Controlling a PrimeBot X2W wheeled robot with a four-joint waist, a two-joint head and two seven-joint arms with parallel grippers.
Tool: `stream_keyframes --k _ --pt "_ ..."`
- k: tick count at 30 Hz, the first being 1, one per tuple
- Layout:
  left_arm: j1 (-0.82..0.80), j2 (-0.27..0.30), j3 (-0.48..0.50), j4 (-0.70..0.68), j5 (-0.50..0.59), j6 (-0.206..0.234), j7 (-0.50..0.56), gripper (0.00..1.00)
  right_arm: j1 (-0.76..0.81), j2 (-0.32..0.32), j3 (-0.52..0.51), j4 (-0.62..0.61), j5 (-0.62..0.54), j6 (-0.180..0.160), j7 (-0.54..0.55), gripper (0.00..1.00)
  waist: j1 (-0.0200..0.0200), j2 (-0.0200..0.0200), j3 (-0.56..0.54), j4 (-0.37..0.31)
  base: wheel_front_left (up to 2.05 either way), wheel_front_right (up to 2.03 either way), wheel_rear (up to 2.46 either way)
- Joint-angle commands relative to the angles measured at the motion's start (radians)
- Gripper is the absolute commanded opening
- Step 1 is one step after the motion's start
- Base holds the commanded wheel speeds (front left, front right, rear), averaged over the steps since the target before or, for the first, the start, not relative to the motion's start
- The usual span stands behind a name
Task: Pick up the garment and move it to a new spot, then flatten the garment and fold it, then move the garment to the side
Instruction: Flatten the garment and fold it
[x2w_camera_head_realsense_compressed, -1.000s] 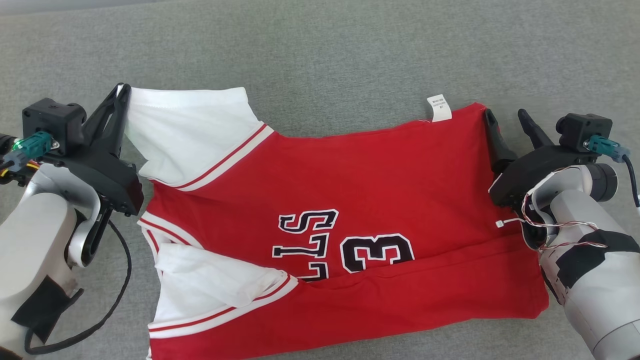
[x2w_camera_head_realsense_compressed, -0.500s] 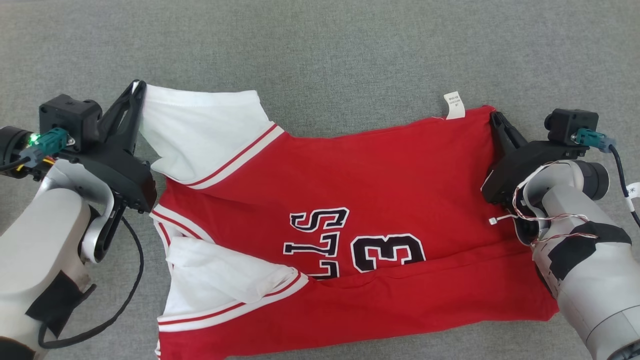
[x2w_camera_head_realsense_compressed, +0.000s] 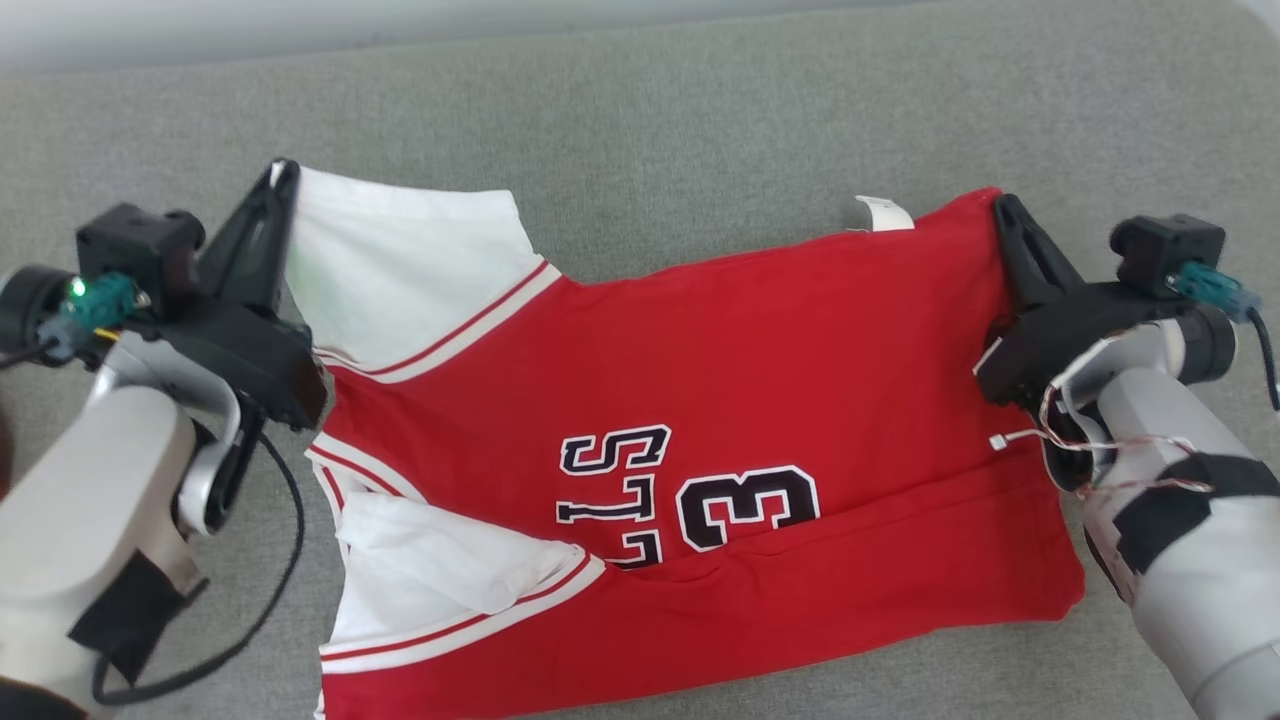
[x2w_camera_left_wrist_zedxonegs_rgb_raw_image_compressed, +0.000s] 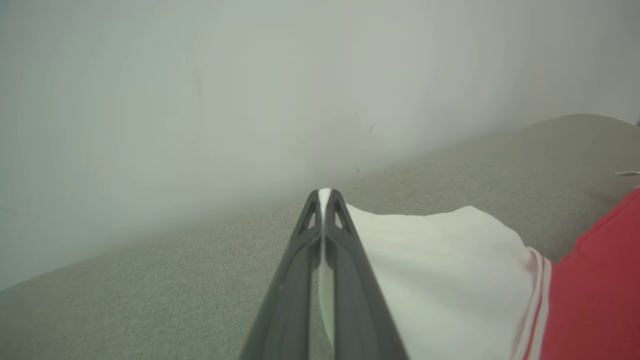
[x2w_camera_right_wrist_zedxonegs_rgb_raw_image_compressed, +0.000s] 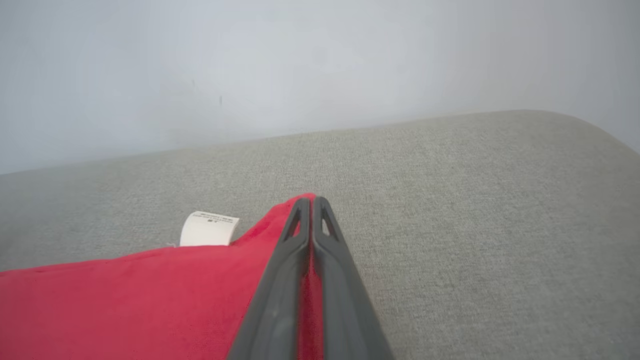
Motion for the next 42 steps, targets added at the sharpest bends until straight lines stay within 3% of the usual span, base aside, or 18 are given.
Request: stream_keyframes --k 1,2,7,12,21,25,34,42 --pt "0.028 -0.006 0.002 -0.010 -0.008 0.006 -0.011 0.00 0.039 -0.011 -0.026 -0.038 -0.016 -0.002 -0.004 0.00 0.0000 0.0000 -0.023 -0.003 0.00 0.00 0.00" --pt "0.072 -0.009 0.013 -0.045 -0.016 0.020 -0.029 0.00 0.114 -0.016 -0.092 -0.130 -0.050 -0.002 -0.004 0.00 0.0000 0.0000 -0.046 -0.002 0.00 0.00 0.00" --pt "0.163 -0.003 0.023 -0.125 -0.020 0.049 -0.045 0.00 0.241 -0.007 -0.178 -0.253 -0.100 -0.002 -0.002 0.00 0.0000 0.0000 -0.078 0.003 0.00 0.00 0.00" --pt "0.348 0.001 0.063 -0.285 -0.033 0.121 -0.054 0.00 0.432 0.028 -0.276 -0.406 -0.135 -0.002 -0.003 0.00 0.0000 0.0000 -0.107 0.016 0.00 0.00 0.00" --pt "0.595 -0.061 0.127 -0.448 0.003 0.181 -0.055 0.00 0.577 0.066 -0.363 -0.453 -0.132 -0.002 -0.003 0.00 0.0000 0.0000 -0.128 0.036 0.00 0.00 0.00" --pt "0.682 -0.100 0.176 -0.474 0.016 0.185 -0.055 0.00 0.612 0.074 -0.396 -0.457 -0.130 -0.002 -0.003 0.00 0.0000 0.0000 -0.133 0.040 0.00 0.00 0.00" --pt "0.817 -0.197 0.279 -0.454 0.059 0.133 -0.055 0.00 0.707 0.105 -0.490 -0.505 -0.105 -0.002 -0.003 0.00 0.0000 0.0000 -0.149 0.055 0.00 0.00 0.00" --pt "0.877 -0.253 0.313 -0.375 0.114 0.089 -0.055 0.00 0.760 0.119 -0.488 -0.475 -0.101 -0.002 -0.003 0.00 0.0000 0.0000 -0.166 0.055 0.00 0.00 0.00"
